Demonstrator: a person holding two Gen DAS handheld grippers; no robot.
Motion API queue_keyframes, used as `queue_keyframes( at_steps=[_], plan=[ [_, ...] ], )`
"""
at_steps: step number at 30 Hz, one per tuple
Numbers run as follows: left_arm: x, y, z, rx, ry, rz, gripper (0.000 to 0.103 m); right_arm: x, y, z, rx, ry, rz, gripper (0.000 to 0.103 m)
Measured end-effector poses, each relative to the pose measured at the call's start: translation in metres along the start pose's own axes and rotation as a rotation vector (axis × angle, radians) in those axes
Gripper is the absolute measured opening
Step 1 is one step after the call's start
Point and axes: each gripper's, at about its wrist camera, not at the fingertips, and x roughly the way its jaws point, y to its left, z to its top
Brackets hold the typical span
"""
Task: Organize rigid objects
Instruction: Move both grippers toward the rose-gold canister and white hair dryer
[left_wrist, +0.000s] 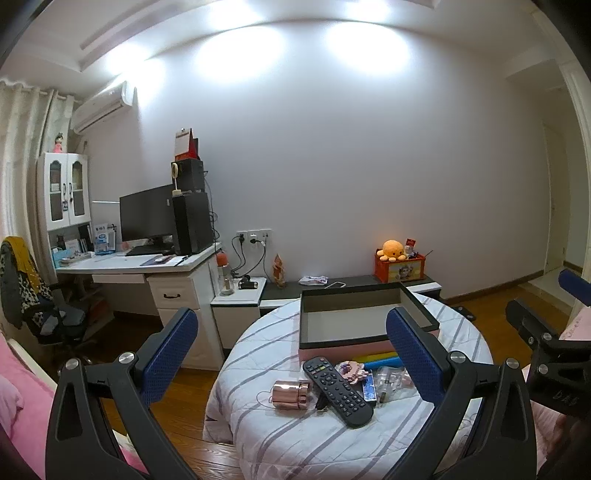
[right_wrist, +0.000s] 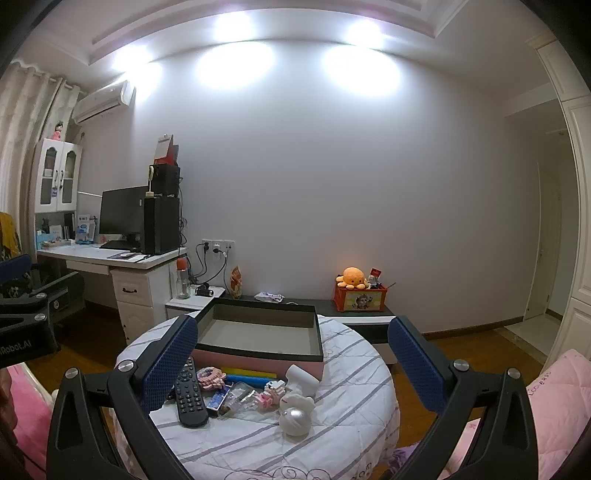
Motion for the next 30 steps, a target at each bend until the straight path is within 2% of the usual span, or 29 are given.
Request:
queue_keyframes(
  at_steps=[6,11,19,27,30],
  plan=[
    [0.009,-0.006,-0.001,0.011,0.02,-0.012,0.103,0.008,-0.007,-0.004,0.01,0.017,-0.004,0.103],
    [0.025,-0.005,-0.007,-0.001,0.069,-0.055,0.103,0.02,-0.015,-0.011,0.021,0.042,-0.015,0.103],
    [0.062,0.006,-0.026,-0.029,0.146,-0.046,0.103,0.052,-0.03,-0.029,0.047,0.122,-0.032,0.103],
    [0.105,0.021,-0.052,-0.051,0.255,-0.006,0.103,0.093,-0.037,-0.055,0.055,0.228,-0.029,0.103],
    [0.113,0.022,-0.059,-0.048,0.266,-0.007,0.103,0.104,-0.037,-0.063,0.063,0.259,-0.024,0.103]
  ],
)
